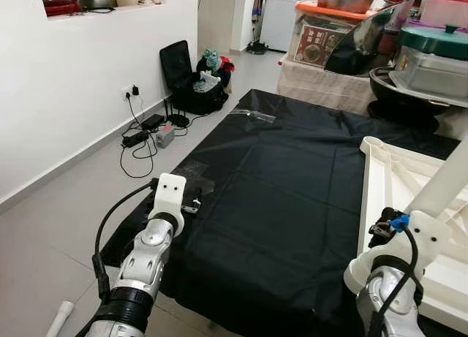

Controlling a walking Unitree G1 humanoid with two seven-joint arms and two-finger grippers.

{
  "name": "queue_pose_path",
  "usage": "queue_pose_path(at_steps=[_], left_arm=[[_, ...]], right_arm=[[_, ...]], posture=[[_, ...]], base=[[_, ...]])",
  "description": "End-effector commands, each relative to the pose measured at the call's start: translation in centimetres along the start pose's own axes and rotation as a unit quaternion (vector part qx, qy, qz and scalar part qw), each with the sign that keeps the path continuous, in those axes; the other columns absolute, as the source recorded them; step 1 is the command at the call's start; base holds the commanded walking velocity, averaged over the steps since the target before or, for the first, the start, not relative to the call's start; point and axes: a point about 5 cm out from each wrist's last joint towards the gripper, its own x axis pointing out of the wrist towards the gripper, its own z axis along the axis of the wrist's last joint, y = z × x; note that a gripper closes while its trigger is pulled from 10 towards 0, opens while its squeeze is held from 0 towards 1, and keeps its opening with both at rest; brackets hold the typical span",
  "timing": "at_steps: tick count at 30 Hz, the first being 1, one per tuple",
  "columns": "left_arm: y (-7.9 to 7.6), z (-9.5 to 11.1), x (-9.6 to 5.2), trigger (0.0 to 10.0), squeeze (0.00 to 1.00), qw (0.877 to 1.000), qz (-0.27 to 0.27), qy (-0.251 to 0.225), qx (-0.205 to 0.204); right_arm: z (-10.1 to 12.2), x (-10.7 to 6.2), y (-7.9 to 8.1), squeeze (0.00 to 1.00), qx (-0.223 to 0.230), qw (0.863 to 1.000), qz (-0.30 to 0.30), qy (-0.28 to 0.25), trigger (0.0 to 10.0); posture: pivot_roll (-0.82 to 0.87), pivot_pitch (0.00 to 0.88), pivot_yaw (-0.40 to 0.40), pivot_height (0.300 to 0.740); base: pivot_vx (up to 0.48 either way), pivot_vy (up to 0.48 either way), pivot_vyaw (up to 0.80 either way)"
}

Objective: Building children table

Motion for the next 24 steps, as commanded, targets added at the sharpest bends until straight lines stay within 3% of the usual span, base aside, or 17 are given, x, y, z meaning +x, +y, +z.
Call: queue_pose_path(at_steps=[1,3,6,7,8,10,11,15,16,17,18,21,22,24], left_arm=[[-0.2,-0.2,0.0,10.0,0.00,1.000,-0.005,0.001,0.006],[-0.1,-0.3,0.0,10.0,0.00,1.000,-0.004,0.002,0.007],[-0.1,-0.3,0.0,10.0,0.00,1.000,-0.003,0.003,0.007],[-0.1,-0.3,0.0,10.0,0.00,1.000,-0.003,0.003,0.008],[-0.1,-0.3,0.0,10.0,0.00,1.000,-0.003,0.003,0.008],[-0.1,-0.3,0.0,10.0,0.00,1.000,-0.003,0.003,0.008],[-0.1,-0.3,0.0,10.0,0.00,1.000,-0.003,0.003,0.008],[0.0,-0.4,0.1,10.0,0.00,1.000,-0.003,0.004,0.009],[0.0,-0.4,0.1,10.0,0.00,1.000,-0.003,0.004,0.010],[0.0,-0.4,0.1,10.0,0.00,1.000,-0.002,0.004,0.010],[0.0,-0.4,0.1,10.0,0.00,1.000,-0.002,0.004,0.010],[0.1,-0.4,0.1,10.0,0.00,1.000,-0.002,0.004,0.010],[0.1,-0.4,0.1,10.0,0.00,1.000,-0.002,0.004,0.011],[0.1,-0.4,0.1,10.0,0.00,1.000,-0.002,0.004,0.011]], right_arm=[[-1.2,0.7,-2.5,0.15,-0.015,0.998,-0.053,0.022,10.0],[-0.4,1.0,-2.4,0.31,-0.009,0.999,-0.048,0.004,10.0],[-0.1,1.1,-2.4,0.31,-0.010,0.999,-0.045,-0.006,10.0],[0.2,1.1,-2.3,0.26,-0.013,0.999,-0.041,-0.014,10.0],[0.4,1.1,-2.3,0.11,-0.014,0.999,-0.038,-0.020,10.0],[0.4,1.1,-2.3,0.11,-0.014,0.999,-0.038,-0.020,10.0],[0.6,1.1,-2.2,0.00,-0.013,0.999,-0.036,-0.025,10.0],[0.7,1.2,-2.5,0.02,-0.007,0.999,-0.035,-0.029,10.0],[0.8,1.2,-2.5,0.09,-0.004,0.999,-0.034,-0.030,10.0],[0.8,1.2,-2.6,0.09,-0.003,0.999,-0.033,-0.031,10.0],[0.9,1.1,-2.6,0.44,-0.002,0.999,-0.032,-0.033,10.0],[0.9,1.1,-2.6,0.44,-0.001,0.999,-0.031,-0.035,10.0],[1.0,1.1,-2.5,0.61,0.000,0.999,-0.030,-0.037,10.0],[1.2,1.1,-2.5,0.60,-0.001,0.999,-0.029,-0.043,10.0]], posture=[[-0.01,0.000,-0.044,0.740],[-0.01,0.000,-0.045,0.740],[-0.01,0.000,-0.045,0.740],[-0.01,0.000,-0.045,0.740],[-0.01,0.000,-0.041,0.740],[-0.01,0.000,-0.041,0.740],[-0.01,0.000,-0.040,0.740],[-0.01,0.000,-0.039,0.740],[-0.01,0.000,-0.039,0.740],[-0.01,0.000,-0.039,0.740],[-0.01,0.000,-0.040,0.740],[-0.01,0.000,-0.040,0.740],[-0.01,0.000,-0.038,0.740],[-0.01,0.000,-0.038,0.740]], base=[[0.000,0.000,0.00],[0.000,0.000,0.00],[0.000,0.000,0.00],[0.000,0.000,0.00],[0.000,0.000,0.00],[0.000,0.000,0.00],[0.000,0.000,0.00],[0.000,0.000,0.00],[0.000,0.000,0.00],[0.000,0.000,0.00],[0.000,0.000,0.00],[0.000,0.000,0.00],[0.000,0.000,0.00],[0.000,0.000,0.00]])
